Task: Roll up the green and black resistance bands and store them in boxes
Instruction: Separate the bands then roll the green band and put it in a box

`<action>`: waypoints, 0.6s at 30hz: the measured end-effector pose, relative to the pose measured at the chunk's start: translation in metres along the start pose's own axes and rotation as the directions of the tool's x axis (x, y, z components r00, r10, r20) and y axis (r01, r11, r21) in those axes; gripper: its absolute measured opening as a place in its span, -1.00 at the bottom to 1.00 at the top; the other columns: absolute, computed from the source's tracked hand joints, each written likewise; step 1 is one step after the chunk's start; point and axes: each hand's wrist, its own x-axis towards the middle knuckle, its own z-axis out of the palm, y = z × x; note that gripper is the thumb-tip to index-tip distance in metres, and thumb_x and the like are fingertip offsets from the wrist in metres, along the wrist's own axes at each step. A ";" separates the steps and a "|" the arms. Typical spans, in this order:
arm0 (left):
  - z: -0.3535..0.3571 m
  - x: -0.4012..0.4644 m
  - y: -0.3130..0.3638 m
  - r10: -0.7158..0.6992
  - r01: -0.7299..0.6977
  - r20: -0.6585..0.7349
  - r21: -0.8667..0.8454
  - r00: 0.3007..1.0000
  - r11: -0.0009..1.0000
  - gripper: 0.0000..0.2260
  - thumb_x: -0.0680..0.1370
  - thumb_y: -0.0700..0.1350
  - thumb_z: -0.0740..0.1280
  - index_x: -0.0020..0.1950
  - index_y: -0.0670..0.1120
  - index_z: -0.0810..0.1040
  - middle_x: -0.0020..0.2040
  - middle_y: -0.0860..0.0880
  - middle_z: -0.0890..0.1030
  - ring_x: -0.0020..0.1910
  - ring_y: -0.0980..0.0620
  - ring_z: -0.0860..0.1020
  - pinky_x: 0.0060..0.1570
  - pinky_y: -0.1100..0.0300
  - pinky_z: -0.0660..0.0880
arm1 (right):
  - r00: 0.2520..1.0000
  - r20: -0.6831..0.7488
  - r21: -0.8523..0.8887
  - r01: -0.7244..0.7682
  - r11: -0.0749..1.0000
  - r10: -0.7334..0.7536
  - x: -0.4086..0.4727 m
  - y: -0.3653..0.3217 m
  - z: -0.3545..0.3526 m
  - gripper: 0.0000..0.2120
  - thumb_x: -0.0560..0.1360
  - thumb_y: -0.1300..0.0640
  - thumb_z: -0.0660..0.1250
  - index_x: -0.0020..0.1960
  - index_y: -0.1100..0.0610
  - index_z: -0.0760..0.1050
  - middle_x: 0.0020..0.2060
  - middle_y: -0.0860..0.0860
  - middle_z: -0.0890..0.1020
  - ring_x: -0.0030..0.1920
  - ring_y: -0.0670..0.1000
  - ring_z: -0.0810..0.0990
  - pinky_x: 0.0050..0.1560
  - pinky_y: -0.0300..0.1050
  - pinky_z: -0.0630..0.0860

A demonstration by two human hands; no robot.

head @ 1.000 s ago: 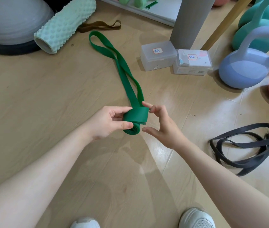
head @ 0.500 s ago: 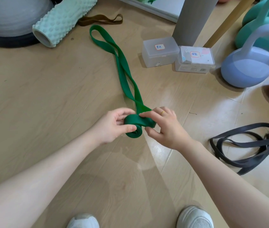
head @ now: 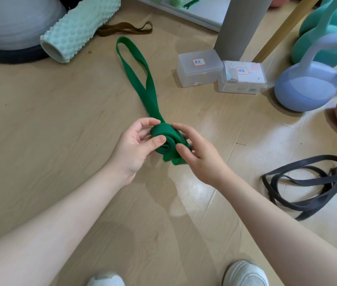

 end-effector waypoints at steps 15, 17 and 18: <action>0.008 -0.003 -0.008 -0.192 0.178 -0.036 -0.237 0.981 0.955 -0.79 0.52 -0.29 0.25 0.12 -0.08 0.41 0.01 -0.07 0.62 -0.09 0.05 0.62 -0.06 0.20 0.58 | 0.991 -0.016 0.351 -0.118 0.929 0.132 0.008 -0.004 -0.005 -0.85 0.45 0.25 0.38 -0.01 0.09 0.51 -0.05 0.12 0.65 -0.09 0.06 0.67 -0.04 -0.07 0.61; -0.003 -0.001 -0.003 -0.287 0.288 0.081 0.003 0.955 0.958 -0.72 0.49 -0.26 0.31 0.18 -0.07 0.45 0.04 -0.07 0.64 -0.01 0.01 0.61 0.09 0.12 0.52 | 0.992 0.087 0.286 -0.117 0.951 0.095 0.007 -0.001 -0.018 -0.84 0.46 0.28 0.36 -0.02 0.06 0.53 -0.05 0.08 0.66 -0.06 0.03 0.67 0.00 -0.12 0.60; -0.006 0.001 0.000 -0.346 0.324 0.139 0.160 0.928 0.932 -0.72 0.47 -0.24 0.34 0.17 -0.08 0.49 0.04 -0.08 0.65 0.03 -0.01 0.61 0.16 0.09 0.49 | 0.986 0.149 0.220 -0.112 0.969 0.080 0.007 -0.001 -0.024 -0.83 0.46 0.28 0.36 -0.01 0.05 0.54 -0.06 0.04 0.66 -0.06 0.00 0.66 0.00 -0.16 0.59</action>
